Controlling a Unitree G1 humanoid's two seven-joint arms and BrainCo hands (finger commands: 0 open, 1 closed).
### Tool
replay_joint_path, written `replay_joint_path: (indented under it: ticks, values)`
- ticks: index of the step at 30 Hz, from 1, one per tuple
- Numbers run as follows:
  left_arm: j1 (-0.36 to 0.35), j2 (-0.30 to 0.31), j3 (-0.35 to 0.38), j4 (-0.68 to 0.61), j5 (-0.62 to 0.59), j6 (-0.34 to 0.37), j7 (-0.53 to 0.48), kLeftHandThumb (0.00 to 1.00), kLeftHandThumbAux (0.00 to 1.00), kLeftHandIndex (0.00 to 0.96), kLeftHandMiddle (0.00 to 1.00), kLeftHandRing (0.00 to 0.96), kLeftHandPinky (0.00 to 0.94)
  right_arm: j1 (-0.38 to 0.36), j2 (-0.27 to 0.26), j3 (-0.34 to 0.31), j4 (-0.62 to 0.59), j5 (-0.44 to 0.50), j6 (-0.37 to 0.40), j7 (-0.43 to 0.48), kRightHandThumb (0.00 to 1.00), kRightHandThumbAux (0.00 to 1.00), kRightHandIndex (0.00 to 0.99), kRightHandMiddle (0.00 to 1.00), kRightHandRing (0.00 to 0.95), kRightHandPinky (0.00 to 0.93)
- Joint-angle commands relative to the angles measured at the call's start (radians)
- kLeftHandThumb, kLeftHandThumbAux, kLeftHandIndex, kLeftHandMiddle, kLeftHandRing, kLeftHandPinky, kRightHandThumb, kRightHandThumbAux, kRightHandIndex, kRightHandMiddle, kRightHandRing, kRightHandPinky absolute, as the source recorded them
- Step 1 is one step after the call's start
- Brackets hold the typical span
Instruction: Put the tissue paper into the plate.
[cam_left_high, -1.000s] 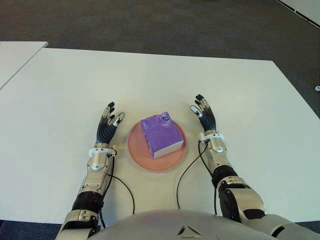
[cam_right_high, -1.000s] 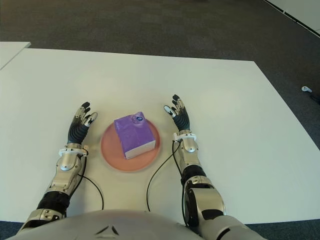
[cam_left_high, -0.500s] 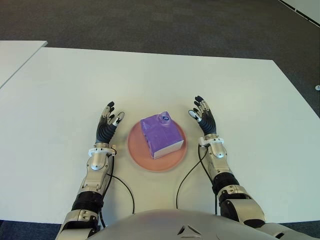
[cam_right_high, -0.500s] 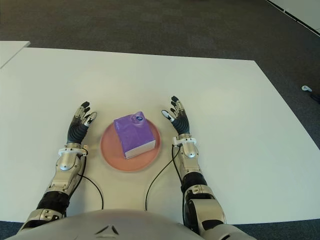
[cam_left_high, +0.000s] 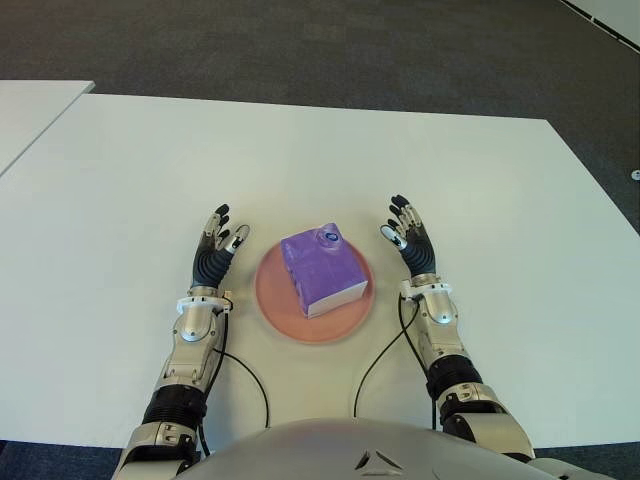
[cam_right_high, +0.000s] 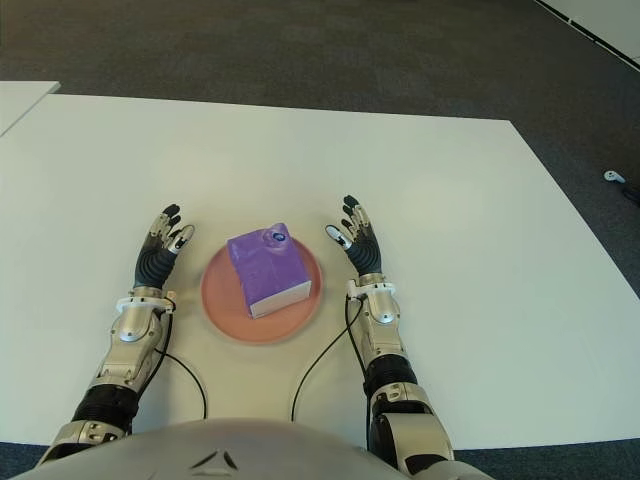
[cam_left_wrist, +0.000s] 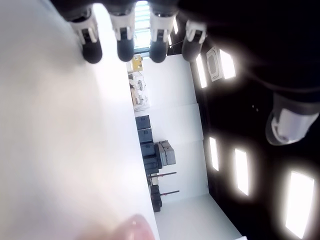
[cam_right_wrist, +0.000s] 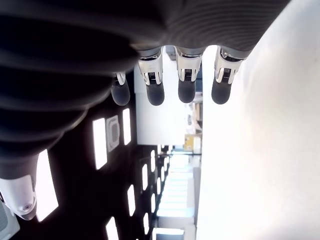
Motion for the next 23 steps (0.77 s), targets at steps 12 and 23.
replay_joint_path:
  ticks: [12, 23]
  values:
    - [0.041, -0.003, -0.003, 0.032, -0.006, 0.042, -0.024, 0.0, 0.43, 0.0, 0.0, 0.0, 0.0, 0.289, 0.043, 0.021, -0.082, -0.009, -0.005, 0.009, 0.0, 0.509, 0.0, 0.0, 0.0, 0.0]
    - [0.031, -0.003, -0.002, 0.04, -0.009, 0.047, -0.034, 0.0, 0.426, 0.0, 0.0, 0.0, 0.0, 0.311, 0.053, 0.032, -0.139, -0.037, 0.015, -0.038, 0.0, 0.504, 0.0, 0.0, 0.0, 0.0]
